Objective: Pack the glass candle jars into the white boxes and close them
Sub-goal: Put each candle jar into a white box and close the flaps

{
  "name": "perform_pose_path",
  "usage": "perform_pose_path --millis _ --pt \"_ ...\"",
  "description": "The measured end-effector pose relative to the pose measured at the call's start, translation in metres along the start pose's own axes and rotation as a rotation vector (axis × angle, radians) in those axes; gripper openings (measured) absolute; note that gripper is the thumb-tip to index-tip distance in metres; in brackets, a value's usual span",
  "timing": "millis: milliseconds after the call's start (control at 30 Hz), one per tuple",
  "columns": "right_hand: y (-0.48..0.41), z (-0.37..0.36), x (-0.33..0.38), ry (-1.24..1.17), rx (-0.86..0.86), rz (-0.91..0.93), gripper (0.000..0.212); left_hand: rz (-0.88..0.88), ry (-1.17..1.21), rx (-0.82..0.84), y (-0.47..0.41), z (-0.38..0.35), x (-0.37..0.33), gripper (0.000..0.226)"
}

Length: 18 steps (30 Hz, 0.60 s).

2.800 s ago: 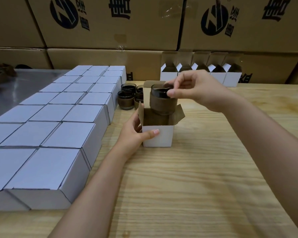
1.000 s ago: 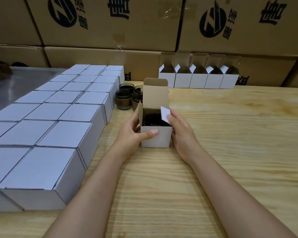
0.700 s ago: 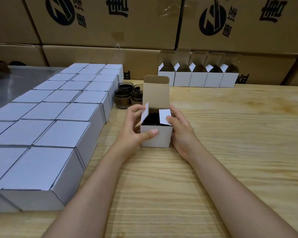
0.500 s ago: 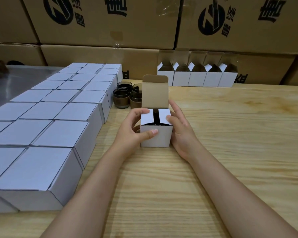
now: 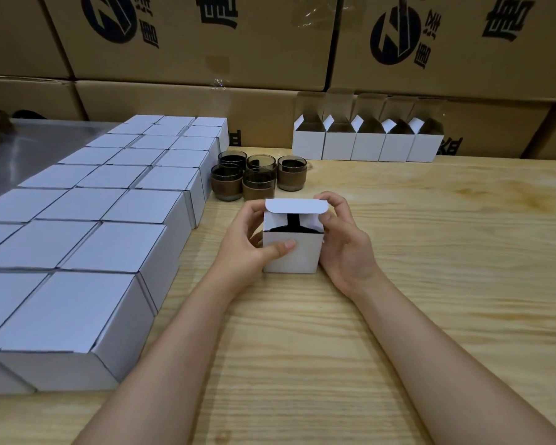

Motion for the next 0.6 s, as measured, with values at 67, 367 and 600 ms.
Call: perform_pose_path --millis 67,367,600 --pt "0.0019 -0.0033 -0.0011 0.029 0.028 0.001 0.061 0.004 0.008 -0.035 0.0000 0.0014 0.0004 0.055" --pt "-0.0006 0.0001 0.0029 0.177 -0.015 0.157 0.025 0.026 0.052 -0.047 -0.0007 0.0017 0.0029 0.057" --pt "0.0002 0.0020 0.0037 0.248 -0.021 0.217 0.016 0.056 0.074 -0.053 -0.0023 0.0033 0.0085 0.057"
Point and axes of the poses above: each hand's wrist, its own y-axis away from the middle knuckle, its own z-axis out of the back of the hand, x = y × z, the point moved 8 cm from there along -y, towards the middle knuckle, and after that the axes turned 12 degrees about -x, right-handed, at the moved point
